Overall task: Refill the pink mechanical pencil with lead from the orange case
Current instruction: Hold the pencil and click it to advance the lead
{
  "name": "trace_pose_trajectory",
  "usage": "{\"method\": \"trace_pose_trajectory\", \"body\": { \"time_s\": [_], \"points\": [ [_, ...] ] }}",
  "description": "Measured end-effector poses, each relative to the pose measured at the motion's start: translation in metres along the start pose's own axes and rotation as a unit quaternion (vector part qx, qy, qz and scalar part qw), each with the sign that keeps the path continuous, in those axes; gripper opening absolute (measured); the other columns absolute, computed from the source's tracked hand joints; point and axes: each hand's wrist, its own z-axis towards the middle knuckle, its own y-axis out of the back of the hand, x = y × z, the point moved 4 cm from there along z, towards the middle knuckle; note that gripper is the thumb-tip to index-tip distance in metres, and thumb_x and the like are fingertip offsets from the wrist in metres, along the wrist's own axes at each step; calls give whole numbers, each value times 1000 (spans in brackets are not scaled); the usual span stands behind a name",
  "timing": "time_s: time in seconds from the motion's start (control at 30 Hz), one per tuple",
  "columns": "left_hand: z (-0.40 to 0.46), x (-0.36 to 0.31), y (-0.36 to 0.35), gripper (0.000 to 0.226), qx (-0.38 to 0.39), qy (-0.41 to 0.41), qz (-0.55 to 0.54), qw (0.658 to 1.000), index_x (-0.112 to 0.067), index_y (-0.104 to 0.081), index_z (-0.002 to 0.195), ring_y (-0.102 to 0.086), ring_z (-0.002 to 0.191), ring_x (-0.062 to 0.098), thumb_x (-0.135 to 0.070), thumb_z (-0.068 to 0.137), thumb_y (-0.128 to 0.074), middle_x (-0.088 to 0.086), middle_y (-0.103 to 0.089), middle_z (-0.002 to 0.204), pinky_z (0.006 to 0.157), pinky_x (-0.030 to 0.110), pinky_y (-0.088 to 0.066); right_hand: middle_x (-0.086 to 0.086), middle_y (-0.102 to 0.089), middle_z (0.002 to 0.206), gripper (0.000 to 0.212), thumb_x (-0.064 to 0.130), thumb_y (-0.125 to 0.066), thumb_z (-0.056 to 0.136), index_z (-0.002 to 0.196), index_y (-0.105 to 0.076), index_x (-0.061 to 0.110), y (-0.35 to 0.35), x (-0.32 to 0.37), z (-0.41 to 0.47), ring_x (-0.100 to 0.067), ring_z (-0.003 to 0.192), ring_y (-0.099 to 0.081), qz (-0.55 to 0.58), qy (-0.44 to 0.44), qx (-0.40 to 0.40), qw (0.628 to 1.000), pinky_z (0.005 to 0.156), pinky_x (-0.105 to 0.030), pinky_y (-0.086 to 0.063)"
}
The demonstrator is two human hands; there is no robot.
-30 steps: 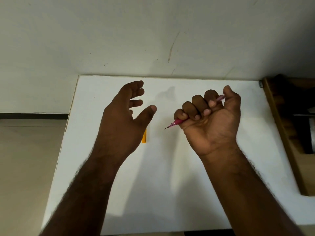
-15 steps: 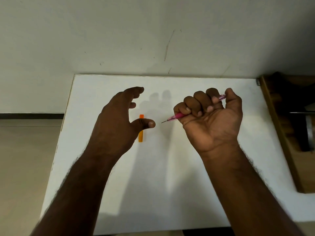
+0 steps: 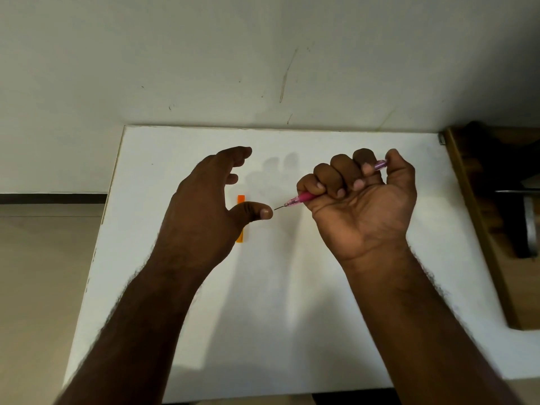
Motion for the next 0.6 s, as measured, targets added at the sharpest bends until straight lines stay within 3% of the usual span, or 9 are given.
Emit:
{"method": "trace_pose_trajectory", "body": {
  "time_s": [0.6],
  "points": [
    [-1, -2, -4, 81, 9, 2, 6, 1000, -35, -50, 141, -60, 112, 4, -44, 69, -85, -18, -55, 138, 92, 29, -47, 3, -30, 54, 46, 51, -38, 95, 64, -40, 17, -1, -2, -1, -16, 51, -24, 1, -9, 10, 1000, 58, -29, -31]
  ]
}}
